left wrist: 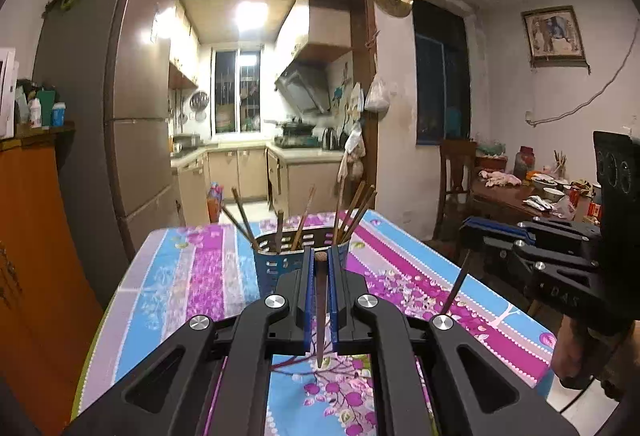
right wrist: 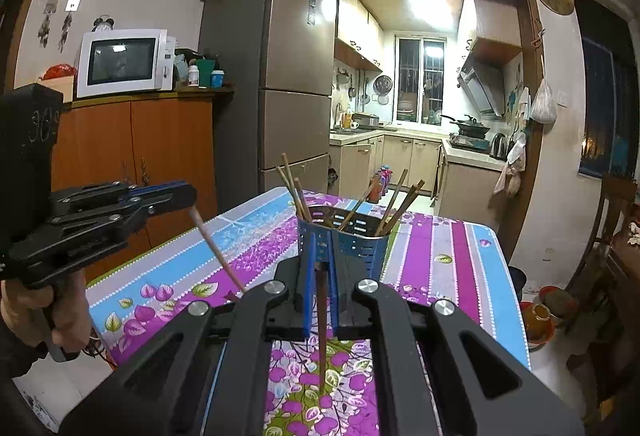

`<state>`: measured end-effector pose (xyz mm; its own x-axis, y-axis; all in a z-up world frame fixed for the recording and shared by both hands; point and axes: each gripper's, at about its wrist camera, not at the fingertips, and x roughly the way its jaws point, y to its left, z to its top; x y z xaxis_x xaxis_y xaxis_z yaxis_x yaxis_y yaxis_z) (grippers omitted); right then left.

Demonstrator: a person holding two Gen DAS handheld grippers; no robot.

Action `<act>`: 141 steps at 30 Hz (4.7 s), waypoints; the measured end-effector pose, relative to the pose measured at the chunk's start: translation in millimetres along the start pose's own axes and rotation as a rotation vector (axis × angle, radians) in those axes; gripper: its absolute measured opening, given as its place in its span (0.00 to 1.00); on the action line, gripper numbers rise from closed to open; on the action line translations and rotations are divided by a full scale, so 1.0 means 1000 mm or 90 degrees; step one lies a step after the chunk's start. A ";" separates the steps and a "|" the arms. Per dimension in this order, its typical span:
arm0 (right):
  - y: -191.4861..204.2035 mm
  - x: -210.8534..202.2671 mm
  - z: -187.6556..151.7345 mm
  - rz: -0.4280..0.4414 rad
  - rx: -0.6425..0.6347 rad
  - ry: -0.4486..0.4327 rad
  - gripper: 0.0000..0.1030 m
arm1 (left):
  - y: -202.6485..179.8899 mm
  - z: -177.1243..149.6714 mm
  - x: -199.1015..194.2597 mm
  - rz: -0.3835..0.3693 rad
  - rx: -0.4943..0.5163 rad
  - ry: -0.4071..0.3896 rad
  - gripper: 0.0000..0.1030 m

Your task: Organize utensils

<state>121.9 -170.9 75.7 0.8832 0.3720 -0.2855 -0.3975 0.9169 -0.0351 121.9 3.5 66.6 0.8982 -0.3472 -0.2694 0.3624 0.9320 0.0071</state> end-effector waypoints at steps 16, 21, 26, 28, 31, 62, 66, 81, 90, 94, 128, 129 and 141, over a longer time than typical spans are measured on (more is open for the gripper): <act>-0.021 0.008 0.019 0.029 0.039 -0.034 0.04 | 0.014 0.017 0.016 0.000 0.000 0.118 0.08; -0.024 0.012 0.031 0.030 0.042 -0.045 0.04 | 0.017 0.040 0.017 0.002 -0.003 0.119 0.08; -0.027 0.015 0.060 0.028 0.027 -0.064 0.04 | 0.023 0.082 0.016 0.009 -0.002 0.090 0.08; -0.030 0.017 0.074 0.026 0.023 -0.073 0.04 | 0.028 0.103 0.014 0.012 -0.002 0.072 0.08; -0.040 0.022 0.105 0.022 0.023 -0.088 0.04 | 0.034 0.142 0.010 0.019 -0.004 0.039 0.08; -0.083 0.147 0.176 0.031 0.037 -0.070 0.04 | 0.081 0.196 0.170 0.019 -0.038 0.101 0.08; -0.083 0.159 0.168 0.033 0.041 -0.055 0.04 | 0.076 0.187 0.186 0.020 -0.028 0.122 0.08; -0.099 0.191 0.144 0.037 0.077 -0.007 0.04 | 0.082 0.163 0.219 0.026 -0.037 0.156 0.08; -0.108 0.193 0.136 0.023 0.092 0.002 0.13 | 0.092 0.156 0.227 0.041 -0.056 0.161 0.31; -0.112 0.183 0.133 0.018 0.100 -0.010 0.41 | 0.098 0.154 0.224 0.057 -0.063 0.157 0.31; -0.017 0.010 -0.014 -0.110 0.090 -0.048 0.95 | 0.041 -0.007 -0.019 0.189 -0.066 -0.089 0.95; -0.013 0.007 -0.019 -0.118 0.093 -0.045 0.95 | 0.037 -0.015 -0.022 0.180 -0.070 -0.085 0.95; 0.016 -0.017 -0.083 -0.114 0.129 0.012 0.95 | -0.005 -0.074 -0.046 0.145 -0.047 -0.048 0.95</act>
<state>79.8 -174.5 0.6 0.9291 0.2010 -0.3105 -0.1767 0.9787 0.1049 60.6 22.2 8.2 0.9719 -0.1310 -0.1955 0.1314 0.9913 -0.0112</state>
